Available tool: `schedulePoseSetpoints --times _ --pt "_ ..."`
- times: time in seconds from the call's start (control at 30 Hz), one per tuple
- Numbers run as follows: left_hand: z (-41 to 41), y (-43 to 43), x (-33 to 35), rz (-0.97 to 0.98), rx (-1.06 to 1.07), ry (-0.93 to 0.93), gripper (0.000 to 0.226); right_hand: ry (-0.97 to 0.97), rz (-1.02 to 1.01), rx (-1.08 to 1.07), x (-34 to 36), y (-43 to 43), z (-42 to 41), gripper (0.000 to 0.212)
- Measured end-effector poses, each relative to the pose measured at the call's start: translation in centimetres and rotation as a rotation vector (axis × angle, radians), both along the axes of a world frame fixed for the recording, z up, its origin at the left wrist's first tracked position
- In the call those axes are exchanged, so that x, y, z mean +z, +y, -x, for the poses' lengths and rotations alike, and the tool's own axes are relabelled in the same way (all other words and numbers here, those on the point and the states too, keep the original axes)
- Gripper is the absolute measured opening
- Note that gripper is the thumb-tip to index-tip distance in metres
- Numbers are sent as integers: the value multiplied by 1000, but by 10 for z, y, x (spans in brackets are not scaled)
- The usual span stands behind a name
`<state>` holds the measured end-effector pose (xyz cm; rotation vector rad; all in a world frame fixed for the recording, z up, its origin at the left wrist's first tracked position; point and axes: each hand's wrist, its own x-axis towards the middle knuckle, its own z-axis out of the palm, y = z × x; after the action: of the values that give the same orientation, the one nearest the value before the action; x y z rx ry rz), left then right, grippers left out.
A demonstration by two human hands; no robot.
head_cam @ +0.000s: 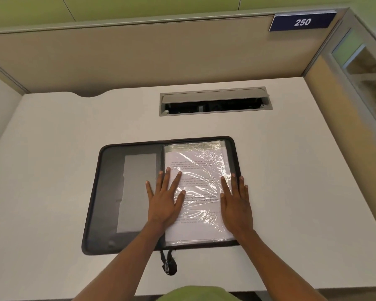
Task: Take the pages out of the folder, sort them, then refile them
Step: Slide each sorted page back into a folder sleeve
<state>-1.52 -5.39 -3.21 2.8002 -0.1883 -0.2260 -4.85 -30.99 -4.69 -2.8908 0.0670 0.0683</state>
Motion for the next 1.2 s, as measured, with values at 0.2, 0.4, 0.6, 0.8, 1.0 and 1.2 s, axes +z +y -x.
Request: schedulePoseSetpoints --times 0.2,0.4,0.6,0.8,1.0,1.2 --pt "-1 2 1 -36 -33 7 69 11 -43 0 0 2 -2 55" --pt "-1 6 5 47 -34 24 68 48 -104 -43 12 4 -3 57" --pt "2 50 8 96 56 -8 65 -38 -186 -84 36 44 2 62" --pt "6 125 6 72 237 -53 65 -26 -250 106 56 131 7 62" --pt "4 178 14 103 449 -71 72 -1 -180 321 68 219 6 67" --pt "2 200 17 267 590 7 81 197 -98 391 67 270 1 73"
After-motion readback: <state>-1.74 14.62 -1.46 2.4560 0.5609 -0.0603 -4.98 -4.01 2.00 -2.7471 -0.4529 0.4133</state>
